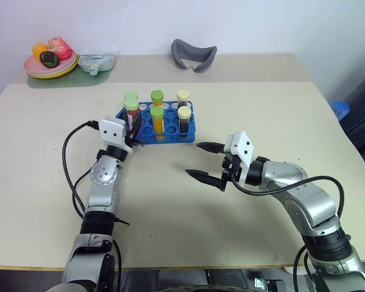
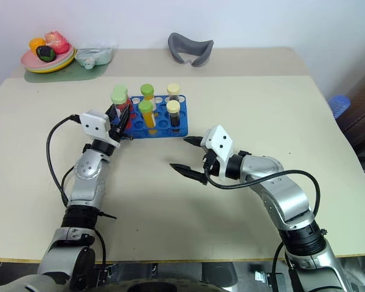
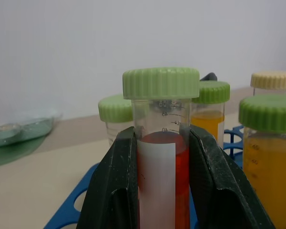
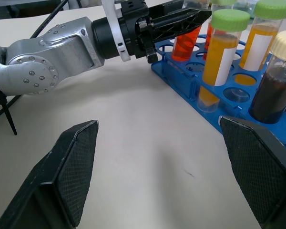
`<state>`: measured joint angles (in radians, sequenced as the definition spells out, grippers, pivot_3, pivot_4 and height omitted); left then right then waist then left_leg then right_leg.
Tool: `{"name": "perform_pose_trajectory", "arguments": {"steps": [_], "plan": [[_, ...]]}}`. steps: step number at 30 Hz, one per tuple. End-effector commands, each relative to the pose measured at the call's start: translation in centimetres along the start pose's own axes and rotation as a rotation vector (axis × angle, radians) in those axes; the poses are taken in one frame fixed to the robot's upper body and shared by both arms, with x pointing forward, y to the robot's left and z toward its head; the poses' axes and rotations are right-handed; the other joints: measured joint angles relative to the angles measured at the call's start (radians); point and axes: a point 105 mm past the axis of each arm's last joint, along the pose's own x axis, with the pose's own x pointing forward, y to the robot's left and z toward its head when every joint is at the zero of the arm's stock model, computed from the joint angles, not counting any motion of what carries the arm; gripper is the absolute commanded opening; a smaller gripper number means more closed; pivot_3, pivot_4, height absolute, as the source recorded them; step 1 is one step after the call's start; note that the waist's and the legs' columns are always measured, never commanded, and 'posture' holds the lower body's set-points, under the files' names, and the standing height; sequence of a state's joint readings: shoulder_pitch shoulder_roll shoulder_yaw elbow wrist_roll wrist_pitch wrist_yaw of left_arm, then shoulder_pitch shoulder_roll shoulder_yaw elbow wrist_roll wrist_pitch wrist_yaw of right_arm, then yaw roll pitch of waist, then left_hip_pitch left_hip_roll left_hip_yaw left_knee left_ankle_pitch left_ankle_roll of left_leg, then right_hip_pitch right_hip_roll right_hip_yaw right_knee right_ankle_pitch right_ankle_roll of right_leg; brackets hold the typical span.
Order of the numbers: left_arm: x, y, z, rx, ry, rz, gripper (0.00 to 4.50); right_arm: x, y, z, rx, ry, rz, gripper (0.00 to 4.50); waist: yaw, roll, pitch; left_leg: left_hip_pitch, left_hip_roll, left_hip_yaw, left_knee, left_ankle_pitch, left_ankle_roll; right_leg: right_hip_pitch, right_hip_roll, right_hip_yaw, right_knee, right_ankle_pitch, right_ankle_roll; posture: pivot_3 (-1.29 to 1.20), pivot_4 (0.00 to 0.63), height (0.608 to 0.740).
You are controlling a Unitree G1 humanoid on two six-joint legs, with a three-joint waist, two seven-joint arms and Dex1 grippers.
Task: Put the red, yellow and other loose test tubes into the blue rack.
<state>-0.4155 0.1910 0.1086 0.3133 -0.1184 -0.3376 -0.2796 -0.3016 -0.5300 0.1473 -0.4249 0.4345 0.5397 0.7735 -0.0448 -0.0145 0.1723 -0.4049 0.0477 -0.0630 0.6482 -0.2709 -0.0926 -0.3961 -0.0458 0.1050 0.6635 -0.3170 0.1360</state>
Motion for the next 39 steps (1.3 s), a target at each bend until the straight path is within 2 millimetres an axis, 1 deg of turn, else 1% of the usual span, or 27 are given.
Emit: {"name": "perform_pose_trajectory", "arguments": {"steps": [1, 3, 4, 5, 6, 7, 9, 13, 16, 17, 18, 20, 21, 24, 26, 27, 29, 34, 36, 39], "plan": [[0.1, 0.3, 0.7, 0.009, -0.027, 0.004, 0.88, -0.2, 0.0, 0.9, -0.028, -0.025, -0.003, 4.15, 0.0, 0.0, 0.0, 0.0, 0.0, 0.0, 0.0, 0.0, 0.0, 0.0, 0.0, 0.0, 0.0, 0.0, 0.0, 0.0, 0.15, 0.74], [0.1, 0.3, 0.6, 0.006, -0.026, 0.012, 0.88, -0.2, 0.0, 0.8, -0.028, -0.025, -0.002, 4.15, 0.0, 0.0, 0.0, 0.0, 0.0, 0.0, 0.0, 0.0, 0.0, 0.0, 0.0, 0.0, 0.0, 0.0, 0.0, 0.0, 0.15, 0.74], [0.1, 0.3, 0.6, -0.009, -0.026, 0.016, 1.84, -0.2, 0.0, 0.8, -0.028, -0.025, -0.002, 4.15, 0.0, 0.0, 0.0, 0.0, 0.0, 0.0, 0.0, 0.0, 0.0, 0.0, 0.0, 0.0, 0.0, 0.0, 0.0, 0.0, 0.15, 0.74], [0.1, 0.3, 0.6, -0.009, -0.028, 0.02, 2.15, -0.2, 0.0, 0.9, -0.028, -0.025, -0.002, 4.15, 0.0, 0.0, 0.0, 0.0, 0.0, 0.0, 0.0, 0.0, 0.0, 0.0, 0.0, 0.0, 0.0, 0.0, 0.0, 0.0, 0.15, 0.74], [0.1, 0.4, 0.7, -0.006, -0.031, 0.023, 2.77, -0.2, 0.0, 0.9, -0.028, -0.025, -0.002, 4.15, 0.001, 0.0, 0.0, 0.0, 0.0, 0.0, 0.0, 0.0, 0.0, 0.0, 0.0, 0.0, 0.0, 0.0, 0.0, 0.0, 0.15, 0.74], [0.1, 0.4, 0.8, 0.002, -0.035, 0.025, 3.18, -0.2, 0.0, 0.9, -0.028, -0.025, -0.001, 4.15, 0.001, 0.0, 0.0, 0.0, 0.0, 0.0, 0.0, 0.0, 0.0, 0.0, 0.0, 0.0, 0.0, 0.0, 0.0, 0.0, 0.15, 0.74], [0.0, 0.6, 1.1, 0.015, -0.044, 0.03, 4.14, -0.3, 0.0, 0.9, -0.029, -0.025, -0.001, 4.15, 0.001, 0.0, 0.0, 0.0, 0.0, 0.0, 0.0, 0.0, 0.0, 0.0, 0.0, 0.0, 0.0, 0.0, 0.0, 0.0, 0.15, 0.74], [-0.7, 1.4, 2.3, 0.004, -0.075, 0.047, 4.14, -0.5, -0.1, 0.8, -0.029, -0.021, -0.002, 4.15, 0.0, 0.0, 0.0, 0.0, 0.0, 0.0, 0.0, 0.0, 0.0, 0.0, 0.0, 0.0, 0.0, 0.0, 0.0, 0.0, 0.15, 0.74], [-1.4, 2.4, 3.3, 0.005, -0.095, 0.061, 4.14, -0.6, -0.3, 0.7, -0.03, -0.015, -0.007, 4.15, 0.0, 0.0, 0.0, 0.0, 0.0, 0.0, 0.0, 0.0, 0.0, 0.0, 0.0, 0.0, 0.0, 0.0, 0.0, 0.0, 0.15, 0.74], [-1.9, 3.0, 4.0, 0.003, -0.103, 0.062, 4.14, -0.8, -0.4, 0.7, -0.032, -0.01, -0.013, 4.15, 0.0, 0.0, 0.0, 0.0, 0.0, 0.0, 0.0, 0.0, 0.0, 0.0, 0.0, 0.0, 0.0, 0.0, 0.0, 0.0, 0.15, 0.74], [-2.7, 3.9, 4.8, -0.003, -0.106, 0.053, 4.14, -1.2, -0.7, 0.5, -0.036, 0.004, -0.023, 4.15, 0.0, 0.0, 0.0, 0.0, 0.0, 0.0, 0.0, 0.0, 0.0, 0.0, 0.0, 0.0, 0.0, 0.0, 0.0, 0.0, 0.15, 0.74], [-3.8, 4.6, 6.0, -0.009, -0.096, 0.021, 4.14, -2.2, -1.3, 0.3, -0.041, 0.027, -0.042, 4.15, 0.0, 0.0, 0.0, 0.0, 0.0, 0.0, 0.0, 0.0, 0.0, 0.0, 0.0, 0.0, 0.0, 0.0, 0.0, 0.0, 0.15, 0.74], [-4.6, 5.5, 6.2, 0.014, -0.047, -0.015, 4.14, -3.0, -1.8, 0.1, -0.038, 0.047, -0.062, 4.15, 0.001, 0.0, 0.0, 0.0, 0.0, 0.0, -0.001, 0.0, 0.0, 0.0, 0.0, 0.0, 0.0, 0.0, 0.0, 0.0, 0.15, 0.74], [-6.5, 6.7, 6.1, 0.043, 0.078, -0.094, 4.14, -5.1, -2.9, -0.4, -0.025, 0.091, -0.104, 4.15, 0.001, 0.0, 0.0, 0.0, 0.0, 0.0, -0.001, 0.0, 0.001, 0.0, 0.0, 0.0, 0.0, 0.0, 0.0, 0.0, 0.15, 0.74], [-8.4, 8.0, 5.8, 0.048, 0.175, -0.133, 4.14, -7.1, -3.9, -1.2, -0.014, 0.141, -0.168, 4.15, 0.001, 0.0, 0.0, 0.0, 0.0, 0.0, -0.001, -0.001, 0.001, 0.001, 0.0, 0.0, -0.001, 0.0, 0.0, 0.0, 0.15, 0.74], [-9.2, 8.4, 5.6, 0.045, 0.212, -0.149, 4.14, -8.0, -4.4, -1.5, -0.013, 0.163, -0.198, 4.15, 0.001, 0.0, 0.0, 0.0, 0.0, 0.0, -0.001, -0.001, 0.001, 0.001, 0.0, 0.0, -0.001, 0.0, 0.0, 0.0, 0.15, 0.74], [-10.4, 8.5, 5.3, 0.056, 0.269, -0.182, 4.14, -9.5, -5.1, -1.9, -0.008, 0.193, -0.244, 4.15, 0.001, 0.0, 0.0, 0.0, 0.0, 0.0, -0.001, -0.001, 0.002, 0.001, 0.0, 0.0, -0.002, 0.0, 0.0, 0.0, 0.15, 0.74], [-12.0, 8.9, 4.7, 0.059, 0.345, -0.215, 4.14, -11.9, -6.1, -2.9, 0.009, 0.239, -0.312, 4.15, 0.001, 0.0, 0.0, 0.001, 0.001, 0.001, -0.001, -0.001, 0.002, 0.001, 0.0, 0.0, -0.001, 0.0, 0.0, 0.0, 0.15, 0.74], [-12.2, 8.7, 4.7, 0.058, 0.361, -0.225, 4.14, -12.5, -6.2, -3.2, 0.018, 0.247, -0.322, 4.15, 0.001, 0.0, 0.0, 0.0, 0.001, 0.001, -0.001, -0.001, 0.002, 0.001, 0.0, 0.0, -0.002, 0.0, 0.0, 0.0, 0.15, 0.74], [-12.6, 8.5, 4.6, 0.047, 0.373, -0.226, 4.14, -12.7, -6.1, -3.5, 0.024, 0.253, -0.32, 4.15, 0.0, 0.0, 0.0, 0.0, 0.001, 0.001, -0.001, -0.001, 0.002, 0.001, 0.0, 0.0, -0.002, 0.0, 0.0, 0.0, 0.15, 0.74]]}}
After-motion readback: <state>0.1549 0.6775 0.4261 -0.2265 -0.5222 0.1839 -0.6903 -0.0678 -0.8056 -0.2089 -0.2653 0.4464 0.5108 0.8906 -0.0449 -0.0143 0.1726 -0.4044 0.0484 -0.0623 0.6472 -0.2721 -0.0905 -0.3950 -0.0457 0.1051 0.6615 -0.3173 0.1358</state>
